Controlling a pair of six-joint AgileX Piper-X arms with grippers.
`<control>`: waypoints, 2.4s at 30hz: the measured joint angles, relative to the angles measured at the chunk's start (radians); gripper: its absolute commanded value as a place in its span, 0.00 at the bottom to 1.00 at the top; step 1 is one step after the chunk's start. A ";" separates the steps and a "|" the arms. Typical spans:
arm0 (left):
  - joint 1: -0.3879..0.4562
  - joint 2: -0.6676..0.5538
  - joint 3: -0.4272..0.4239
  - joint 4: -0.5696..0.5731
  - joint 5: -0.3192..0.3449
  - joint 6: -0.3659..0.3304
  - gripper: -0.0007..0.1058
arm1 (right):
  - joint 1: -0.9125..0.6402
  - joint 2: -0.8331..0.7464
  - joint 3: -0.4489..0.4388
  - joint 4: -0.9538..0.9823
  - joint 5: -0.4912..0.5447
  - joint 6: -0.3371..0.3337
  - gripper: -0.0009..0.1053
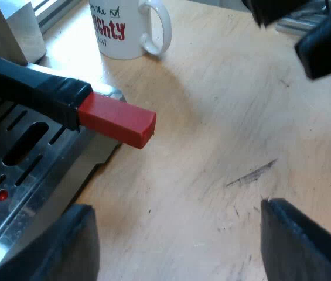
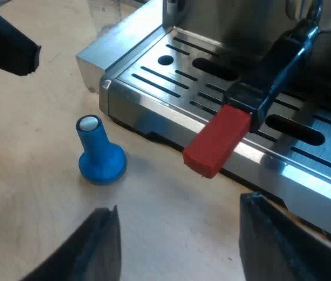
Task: Grind coffee beans and then tamp
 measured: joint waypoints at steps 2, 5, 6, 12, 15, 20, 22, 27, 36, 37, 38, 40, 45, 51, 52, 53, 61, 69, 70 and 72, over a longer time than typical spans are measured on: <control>0.000 0.000 0.000 0.000 0.000 0.000 0.58 | 0.021 0.016 0.012 -0.029 0.029 0.010 0.38; 0.000 0.000 0.000 0.000 0.000 0.000 0.58 | 0.052 0.048 0.022 -0.063 0.075 0.038 0.37; 0.000 0.000 0.000 0.000 0.000 0.000 0.58 | 0.055 0.053 0.022 -0.067 0.081 0.040 0.37; 0.000 0.000 0.000 0.000 0.000 0.000 0.58 | 0.066 0.192 0.022 -0.184 0.190 0.099 0.37; 0.000 0.000 0.000 0.000 0.000 0.000 0.58 | 0.066 0.250 0.022 -0.220 0.217 0.152 0.37; 0.000 0.000 0.000 0.000 0.000 0.000 0.58 | 0.066 0.330 0.022 -0.243 0.309 0.277 0.37; 0.000 0.000 0.000 0.000 0.000 0.000 0.58 | 0.066 0.367 0.022 -0.243 0.344 0.328 0.37; 0.000 0.000 0.000 0.000 0.000 0.000 0.58 | 0.066 0.409 0.022 -0.257 0.354 0.355 0.37; 0.000 0.000 0.000 0.000 0.000 0.000 0.58 | 0.066 0.492 0.022 -0.351 0.404 0.358 0.37; 0.000 0.000 0.000 0.000 0.000 0.000 0.58 | 0.066 0.501 0.022 -0.356 0.415 0.358 0.37; 0.000 0.000 0.000 0.000 0.000 0.000 0.58 | 0.066 0.506 0.022 -0.359 0.424 0.358 0.37; 0.000 0.000 0.000 0.000 0.000 0.000 0.58 | 0.066 0.514 0.022 -0.370 0.438 0.358 0.37; 0.000 0.000 0.000 0.002 0.000 0.000 0.58 | 0.066 0.515 0.022 -0.381 0.442 0.340 0.36; 0.000 0.000 0.000 0.009 0.000 0.000 0.58 | 0.066 0.515 0.022 -0.388 0.459 0.326 0.19; 0.000 0.000 0.000 0.009 0.000 0.000 0.58 | 0.066 0.515 0.022 -0.388 0.469 0.325 0.20; 0.000 0.000 0.000 0.009 0.000 0.000 0.58 | 0.066 0.515 0.022 -0.388 0.475 0.326 0.20; 0.000 0.000 0.000 0.009 0.000 0.000 0.58 | 0.066 0.556 0.022 -0.435 0.484 0.320 0.20; 0.000 0.000 0.000 0.009 0.000 0.000 0.58 | 0.060 0.574 0.022 -0.487 0.488 0.276 0.20; 0.000 0.000 0.000 0.009 0.000 0.000 0.58 | 0.051 0.574 0.022 -0.487 0.488 0.272 0.20; 0.000 0.000 0.000 0.009 0.000 0.000 0.58 | 0.032 0.574 0.022 -0.489 0.482 0.272 0.20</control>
